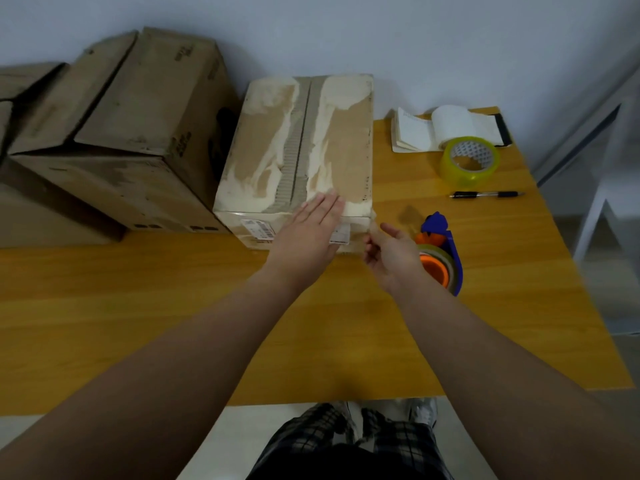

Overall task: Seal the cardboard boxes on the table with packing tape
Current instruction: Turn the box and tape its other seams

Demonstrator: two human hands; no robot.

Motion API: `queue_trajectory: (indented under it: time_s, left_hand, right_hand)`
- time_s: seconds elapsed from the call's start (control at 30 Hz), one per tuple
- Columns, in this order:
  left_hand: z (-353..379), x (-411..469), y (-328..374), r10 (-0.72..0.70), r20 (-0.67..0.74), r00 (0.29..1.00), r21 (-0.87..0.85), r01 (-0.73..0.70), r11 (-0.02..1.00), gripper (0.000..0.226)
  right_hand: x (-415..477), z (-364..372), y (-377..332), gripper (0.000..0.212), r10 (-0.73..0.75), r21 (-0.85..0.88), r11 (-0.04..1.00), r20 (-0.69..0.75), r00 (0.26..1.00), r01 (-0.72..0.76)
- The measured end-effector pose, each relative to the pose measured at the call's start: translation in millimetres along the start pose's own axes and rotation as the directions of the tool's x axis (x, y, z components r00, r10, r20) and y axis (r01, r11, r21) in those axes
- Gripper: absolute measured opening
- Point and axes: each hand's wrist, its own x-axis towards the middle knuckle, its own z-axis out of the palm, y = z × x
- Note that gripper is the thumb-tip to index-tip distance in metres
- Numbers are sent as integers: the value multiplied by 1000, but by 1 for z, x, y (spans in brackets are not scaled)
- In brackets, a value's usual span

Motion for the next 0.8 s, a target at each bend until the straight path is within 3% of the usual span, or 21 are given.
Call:
queue_trajectory:
  time_s: [0.13, 0.2, 0.3, 0.4, 0.5, 0.63, 0.73, 0.8]
  left_hand:
    - [1, -1, 0, 2, -17, 1000, -8, -2, 1000, 69]
    - [1, -1, 0, 6, -15, 1000, -10, -6, 1000, 69]
    - [0, 0, -1, 10, -17, 1000, -6, -10, 1000, 70]
    - [0, 0, -2, 8, -21, 1000, -19, -8, 1000, 69]
    - [1, 0, -1, 5, -29, 1000, -27, -6, 1000, 69]
    - [2, -1, -1, 3, -27, 1000, -23, -3, 1000, 68]
    - [1, 0, -2, 9, -24, 1000, -17, -10, 1000, 68]
    - [0, 0, -2, 14, -19, 1000, -12, -14, 1000, 68]
  right_hand:
    - [1, 1, 0, 38, -54, -78, 996, -19, 998, 52]
    - [-3, 1, -4, 38, -115, -245, 964, -26, 993, 105]
    - [-9, 0, -9, 32, -306, -530, 816, -59, 950, 230]
    - [-18, -8, -4, 30, -443, -439, 811, -28, 896, 387]
    - [-28, -15, 14, 46, -375, -309, 849, 219, 901, 429]
    - [-27, -24, 35, 77, -274, -453, 723, 505, 818, 522]
    - [-24, -30, 27, 83, -247, -574, 562, 570, 784, 595]
    - [-23, -33, 13, 61, -307, -607, 546, 497, 812, 577]
